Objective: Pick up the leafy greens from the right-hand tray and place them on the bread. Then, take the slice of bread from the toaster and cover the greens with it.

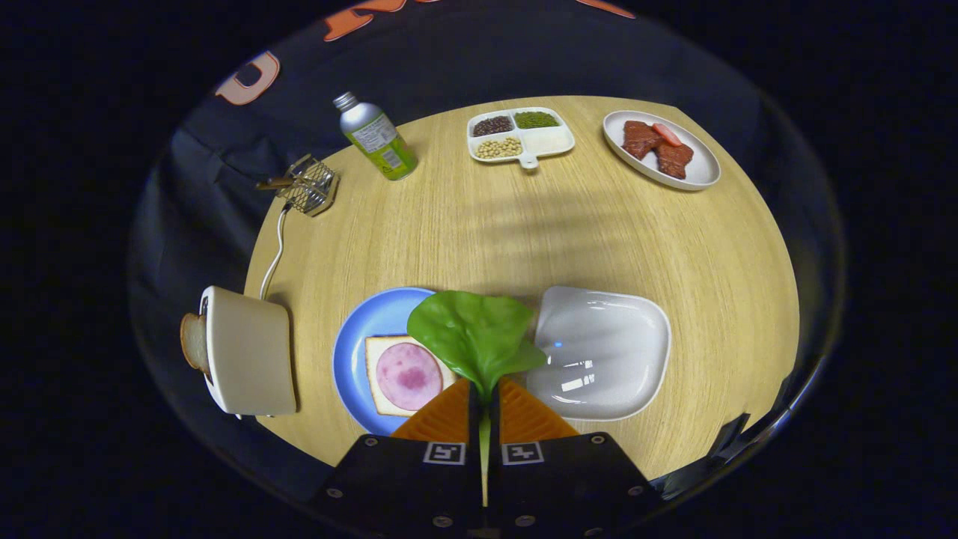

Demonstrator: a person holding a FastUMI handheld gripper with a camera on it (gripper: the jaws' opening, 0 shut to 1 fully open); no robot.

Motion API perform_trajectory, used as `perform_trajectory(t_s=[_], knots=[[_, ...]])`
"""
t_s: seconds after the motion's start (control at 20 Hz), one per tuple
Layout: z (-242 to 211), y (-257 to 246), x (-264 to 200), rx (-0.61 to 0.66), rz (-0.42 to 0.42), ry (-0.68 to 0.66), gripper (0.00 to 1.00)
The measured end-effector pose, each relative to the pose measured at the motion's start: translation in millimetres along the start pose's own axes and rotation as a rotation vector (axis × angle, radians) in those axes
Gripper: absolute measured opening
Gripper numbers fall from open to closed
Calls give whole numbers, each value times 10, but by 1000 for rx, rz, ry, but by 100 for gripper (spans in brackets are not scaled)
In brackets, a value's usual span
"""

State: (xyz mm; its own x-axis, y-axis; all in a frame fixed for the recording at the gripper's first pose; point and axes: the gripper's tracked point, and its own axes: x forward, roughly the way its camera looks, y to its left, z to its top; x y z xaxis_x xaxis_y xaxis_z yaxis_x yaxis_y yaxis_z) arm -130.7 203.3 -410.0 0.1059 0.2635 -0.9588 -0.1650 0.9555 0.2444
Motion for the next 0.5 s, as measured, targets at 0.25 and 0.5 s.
perform_trajectory(t_s=[0.25,0.5], knots=[[-67,272,111,-43,1,31,5],[-61,456,232,-76,-10,49,12]])
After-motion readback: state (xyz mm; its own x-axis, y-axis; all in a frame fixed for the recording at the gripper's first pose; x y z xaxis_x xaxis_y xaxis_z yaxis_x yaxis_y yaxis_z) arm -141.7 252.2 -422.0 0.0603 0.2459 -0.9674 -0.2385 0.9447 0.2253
